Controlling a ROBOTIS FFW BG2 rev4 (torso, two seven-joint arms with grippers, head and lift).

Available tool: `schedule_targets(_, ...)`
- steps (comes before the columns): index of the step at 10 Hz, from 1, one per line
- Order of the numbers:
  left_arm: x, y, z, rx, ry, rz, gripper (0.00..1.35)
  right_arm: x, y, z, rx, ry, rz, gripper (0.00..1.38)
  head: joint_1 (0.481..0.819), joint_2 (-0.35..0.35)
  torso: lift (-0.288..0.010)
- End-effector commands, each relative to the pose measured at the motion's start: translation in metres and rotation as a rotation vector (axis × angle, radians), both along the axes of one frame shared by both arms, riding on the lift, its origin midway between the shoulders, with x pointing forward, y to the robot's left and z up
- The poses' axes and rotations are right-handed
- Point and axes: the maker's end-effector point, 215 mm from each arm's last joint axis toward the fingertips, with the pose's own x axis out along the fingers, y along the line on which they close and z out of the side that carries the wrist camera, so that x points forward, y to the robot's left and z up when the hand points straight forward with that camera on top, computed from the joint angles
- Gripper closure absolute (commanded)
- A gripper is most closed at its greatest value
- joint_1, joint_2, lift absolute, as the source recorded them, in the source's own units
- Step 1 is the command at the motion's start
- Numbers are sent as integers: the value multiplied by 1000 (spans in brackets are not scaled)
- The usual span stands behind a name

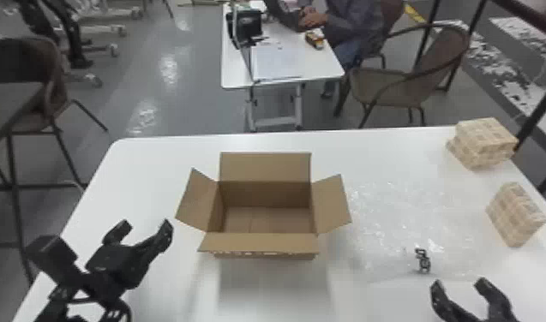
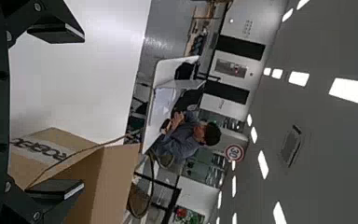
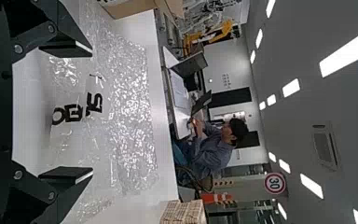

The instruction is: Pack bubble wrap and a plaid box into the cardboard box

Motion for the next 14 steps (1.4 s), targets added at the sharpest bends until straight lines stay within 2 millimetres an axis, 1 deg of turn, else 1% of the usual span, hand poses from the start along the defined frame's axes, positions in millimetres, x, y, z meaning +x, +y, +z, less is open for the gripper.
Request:
schedule_targets(1,14,-15,-1,-48,41,-43,200,0,2,-2,3,5,4,371,695,49,-71)
schedule_targets(2,19,-21,-4,-58,60,-57,200,0,1,-2,6,6,3,371,695,35,-71)
schedule_targets(4,28,-24,-10,-60,99,-72,200,0,2,-3,8,7,3,371,695,21,-71)
schedule_targets(5,31,-31,-15,-85,127,-90,199,0,1,-3,9,8,3,371,695,18,-71)
schedule_targets(7,41,-57,-13,-128,137,-137,200,0,2,-5,13,12,4,371,695,8,-71)
schedule_targets(8,45,-66,-14,-139,150,-156,200,1,2,-5,14,13,4,371,695,-9,-71)
schedule_targets(9,52,-73,-14,-146,153,-168,200,1,2,-6,16,14,5,371,695,-25,-71)
schedule_targets(10,56,-75,-14,-145,156,-176,211,2,2,-5,15,13,6,371,695,-37,-71)
schedule_targets(11,59,-72,-15,-124,158,-172,320,2,2,-5,15,13,6,371,695,-43,-71)
schedule_targets(12,62,-68,-17,-118,157,-164,601,2,2,-5,15,13,6,371,695,-44,-71)
schedule_targets(13,65,-63,-15,-111,126,-146,831,3,2,-5,16,13,5,371,695,-42,-71)
schedule_targets(14,66,-61,-13,-106,108,-140,934,3,2,-5,16,13,5,371,695,-37,-71)
